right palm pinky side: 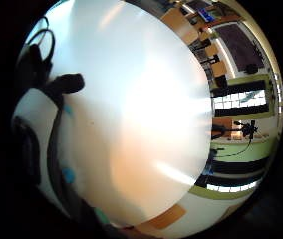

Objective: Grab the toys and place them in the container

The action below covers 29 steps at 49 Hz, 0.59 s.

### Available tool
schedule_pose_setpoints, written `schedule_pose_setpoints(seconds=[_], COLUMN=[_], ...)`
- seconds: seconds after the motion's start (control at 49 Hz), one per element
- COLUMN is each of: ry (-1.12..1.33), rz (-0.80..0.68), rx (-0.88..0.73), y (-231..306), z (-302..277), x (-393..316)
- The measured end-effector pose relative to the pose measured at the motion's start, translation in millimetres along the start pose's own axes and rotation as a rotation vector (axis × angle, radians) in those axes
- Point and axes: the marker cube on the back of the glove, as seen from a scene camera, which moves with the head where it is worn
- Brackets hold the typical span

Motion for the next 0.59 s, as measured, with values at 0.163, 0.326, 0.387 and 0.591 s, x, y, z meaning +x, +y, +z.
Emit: schedule_pose_setpoints(seconds=[0.163,0.326,0.387,0.591], ry=[0.054,-0.027,-0.093,-0.012], rz=[-0.008,-0.025,0.016,0.07], rx=[0.075,0.085,0.076,0.118], y=[8,22,24,23], z=[-3,-9,-14,-61], x=[4,24,32,65])
